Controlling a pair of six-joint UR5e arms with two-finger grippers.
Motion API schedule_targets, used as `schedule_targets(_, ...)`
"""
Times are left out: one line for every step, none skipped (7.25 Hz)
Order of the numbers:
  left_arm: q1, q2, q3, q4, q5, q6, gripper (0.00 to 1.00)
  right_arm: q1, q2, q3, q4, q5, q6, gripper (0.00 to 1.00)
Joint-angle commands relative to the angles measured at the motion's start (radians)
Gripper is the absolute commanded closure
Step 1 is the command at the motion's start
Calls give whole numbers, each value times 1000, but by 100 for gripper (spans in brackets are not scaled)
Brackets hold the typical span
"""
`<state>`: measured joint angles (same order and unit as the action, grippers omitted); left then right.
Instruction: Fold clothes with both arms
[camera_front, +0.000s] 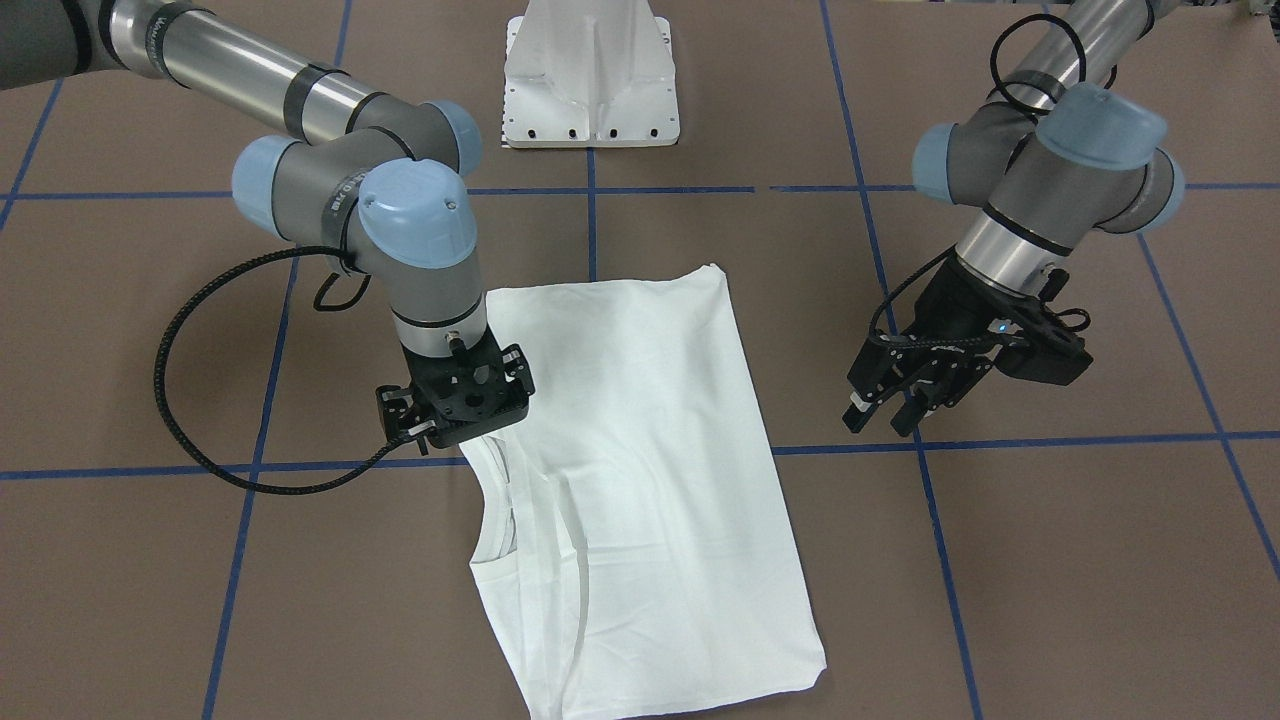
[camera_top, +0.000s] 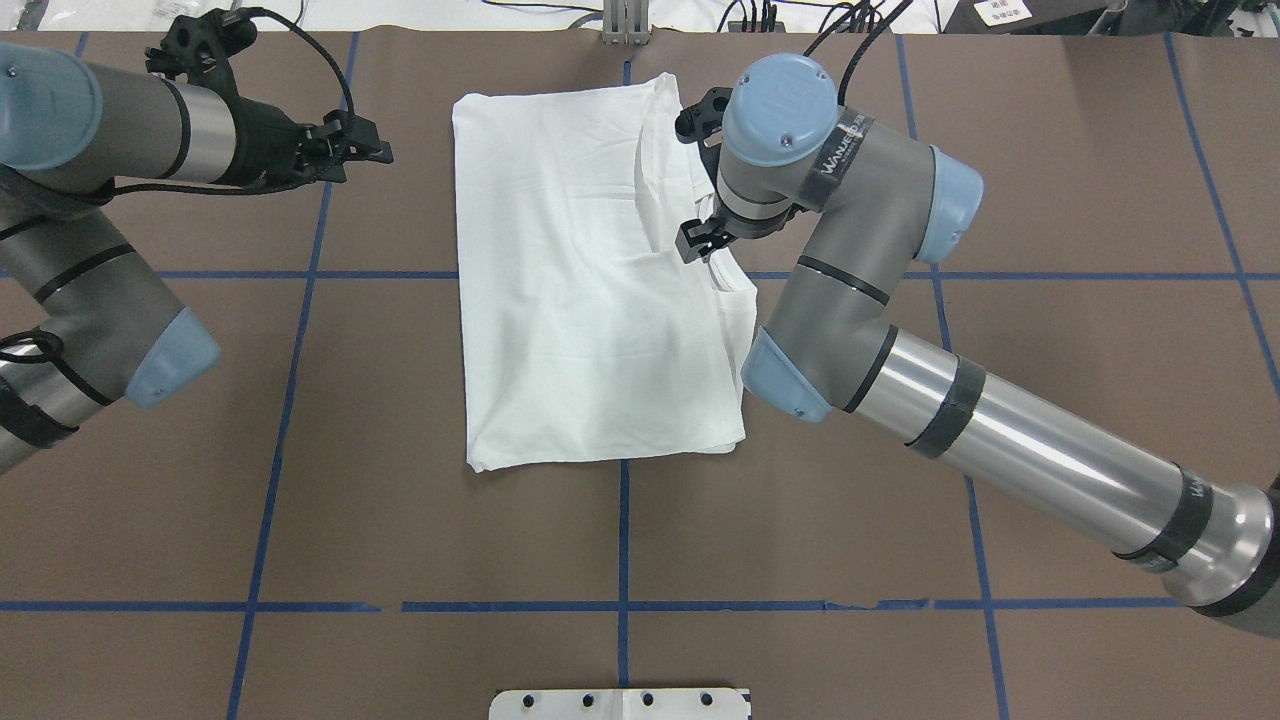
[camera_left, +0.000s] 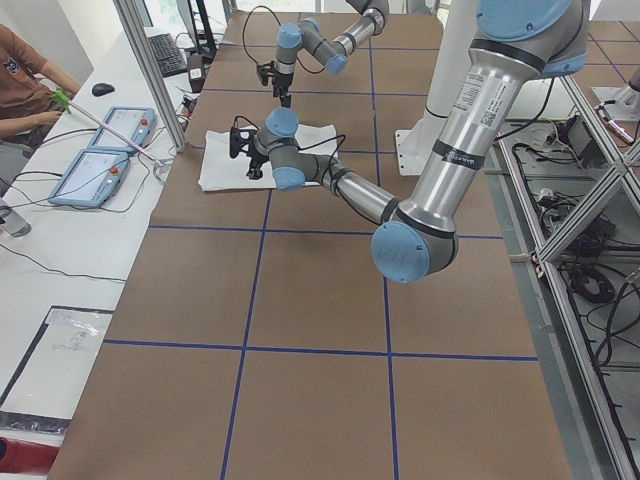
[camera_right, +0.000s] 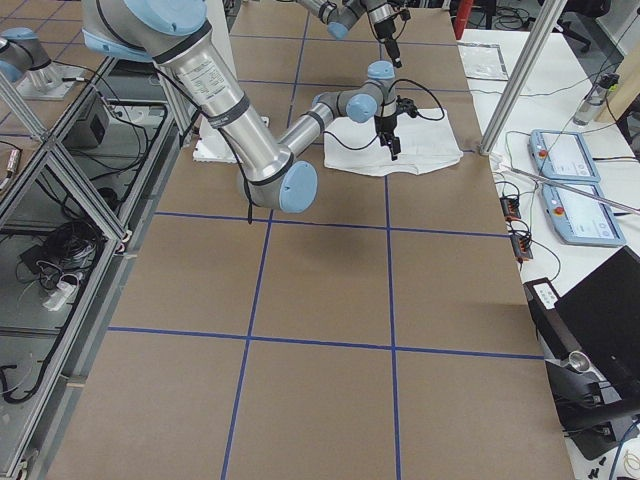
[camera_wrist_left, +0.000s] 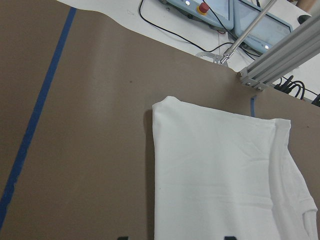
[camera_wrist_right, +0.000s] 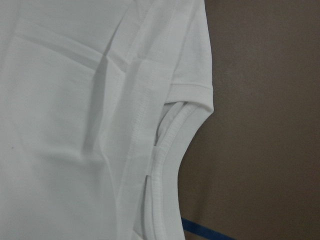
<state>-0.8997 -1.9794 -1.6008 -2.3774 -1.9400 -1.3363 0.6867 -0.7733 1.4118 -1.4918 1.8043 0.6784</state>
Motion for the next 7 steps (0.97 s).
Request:
schedule_targets(-1,37,-51,1,-45,2,30,-21,107,-127,5,-3,62,0)
schedule_targets(-1,37,-53,1,-50,2,30,-24,141,-193,39,-8,72,0)
schedule_targets(-1,39,-54,1,-51,2,30,-29,149,-247,94,-10,72,0)
schedule_targets(-1,40,-54,1,-50,2,30,-33,164,-287,120,-17,72,0)
schedule_targets(1,40,-54,1,-50,2,29,-33,166,-309,125,-29,70,0)
schedule_targets(1,40,-53,1,-50,0,28,-33,166,-327,137,-40,70,0)
schedule_targets(-1,42,-54,1,-50,0,28,-30,163,-344,137,-48,63,0)
